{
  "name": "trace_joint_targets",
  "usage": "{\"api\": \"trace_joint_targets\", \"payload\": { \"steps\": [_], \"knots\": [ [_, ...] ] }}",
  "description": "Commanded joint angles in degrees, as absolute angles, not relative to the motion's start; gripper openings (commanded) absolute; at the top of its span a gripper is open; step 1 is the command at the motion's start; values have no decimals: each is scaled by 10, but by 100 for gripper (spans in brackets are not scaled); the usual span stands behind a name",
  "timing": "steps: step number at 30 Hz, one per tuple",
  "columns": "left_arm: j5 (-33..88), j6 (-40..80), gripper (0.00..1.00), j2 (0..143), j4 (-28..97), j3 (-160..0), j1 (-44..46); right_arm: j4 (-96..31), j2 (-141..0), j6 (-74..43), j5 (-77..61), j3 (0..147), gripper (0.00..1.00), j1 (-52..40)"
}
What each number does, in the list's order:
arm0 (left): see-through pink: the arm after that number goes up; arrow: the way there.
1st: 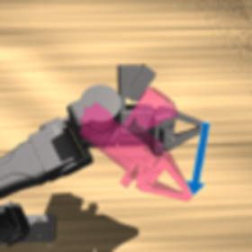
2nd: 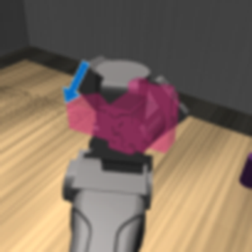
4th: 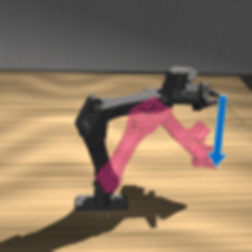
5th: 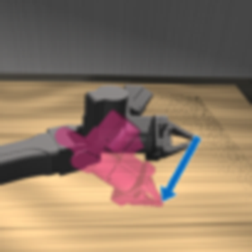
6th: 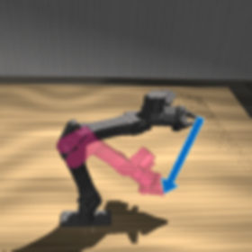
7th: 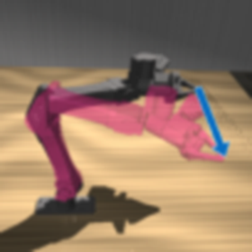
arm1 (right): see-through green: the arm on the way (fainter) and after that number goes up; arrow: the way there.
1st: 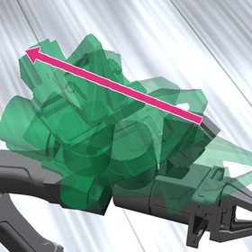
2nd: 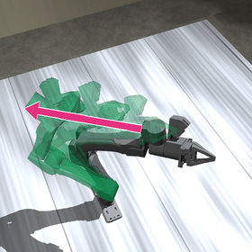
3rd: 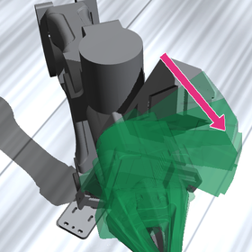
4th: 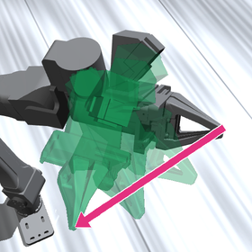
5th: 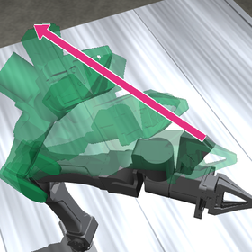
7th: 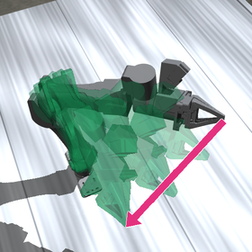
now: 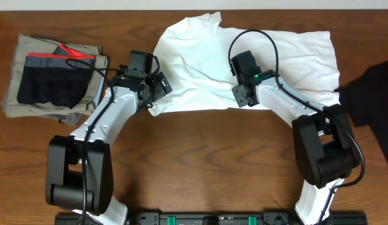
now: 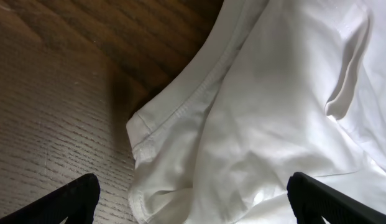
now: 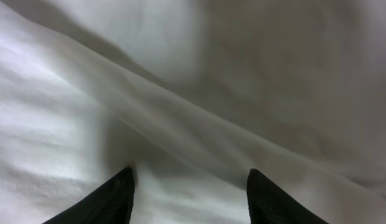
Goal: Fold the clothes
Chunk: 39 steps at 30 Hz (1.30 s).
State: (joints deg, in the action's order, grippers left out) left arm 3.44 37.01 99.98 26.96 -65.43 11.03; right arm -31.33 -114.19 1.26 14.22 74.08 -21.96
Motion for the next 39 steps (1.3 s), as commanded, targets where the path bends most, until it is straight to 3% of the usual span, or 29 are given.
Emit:
{"api": "trace_joint_targets", "payload": {
  "steps": [1,27,39],
  "knots": [
    [25,360,98,1003,271,-649,108,-303,-1145,25,161,742,57,-225],
    [25,360,98,1003,271,-649,108,-257,-1185,24,204,743,42,-214],
    [52,359,98,1003,272,-649,109,-281,-1184,-4,186,763,41,-216]
  ]
}}
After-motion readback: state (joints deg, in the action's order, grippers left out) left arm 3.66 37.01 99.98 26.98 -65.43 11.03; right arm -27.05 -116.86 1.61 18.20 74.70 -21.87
